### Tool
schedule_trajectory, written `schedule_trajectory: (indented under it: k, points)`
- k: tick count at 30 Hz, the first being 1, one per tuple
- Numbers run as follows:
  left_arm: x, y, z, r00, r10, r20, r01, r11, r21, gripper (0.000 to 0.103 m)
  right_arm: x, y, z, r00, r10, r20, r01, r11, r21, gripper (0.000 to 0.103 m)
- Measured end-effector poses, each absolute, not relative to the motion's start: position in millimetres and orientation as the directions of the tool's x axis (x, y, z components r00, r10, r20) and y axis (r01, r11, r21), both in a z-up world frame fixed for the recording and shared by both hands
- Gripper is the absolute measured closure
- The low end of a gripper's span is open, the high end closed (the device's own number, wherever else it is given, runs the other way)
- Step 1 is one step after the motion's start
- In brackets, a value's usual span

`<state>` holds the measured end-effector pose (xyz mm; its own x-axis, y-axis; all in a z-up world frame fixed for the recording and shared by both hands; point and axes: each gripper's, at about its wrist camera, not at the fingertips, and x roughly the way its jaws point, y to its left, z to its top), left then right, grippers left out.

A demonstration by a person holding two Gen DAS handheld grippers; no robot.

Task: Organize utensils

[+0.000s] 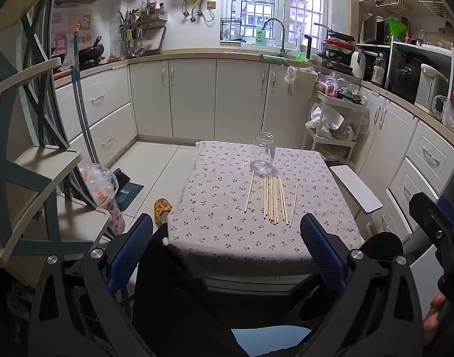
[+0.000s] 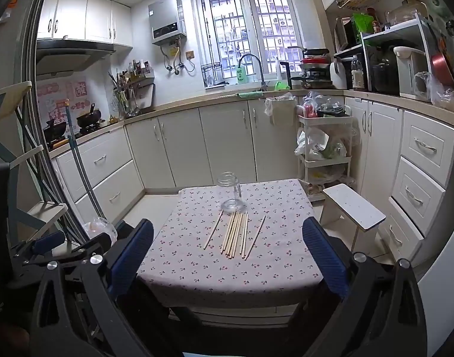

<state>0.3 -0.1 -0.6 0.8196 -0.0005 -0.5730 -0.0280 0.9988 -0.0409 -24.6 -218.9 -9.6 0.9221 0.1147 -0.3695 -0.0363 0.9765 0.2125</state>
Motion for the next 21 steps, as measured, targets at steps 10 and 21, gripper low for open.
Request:
schedule_trajectory:
  k: [10, 21]
  points:
    - [-0.3, 0.4, -5.0, 0.821, 0.0, -0.571, -0.027, 0.999, -0.04, 0.008, -25.2, -216.5, -9.9, 0.924, 0.113, -0.364, -0.037, 0.977, 0.209, 0.007]
    - [2.9, 8.6, -11.0, 0.823, -0.001, -0.568, -0.027, 0.999, -0.04, 0.008, -25.8, -215.6, -9.3, 0.926, 0.112, -0.361, -0.037, 0.977, 0.208, 0.007]
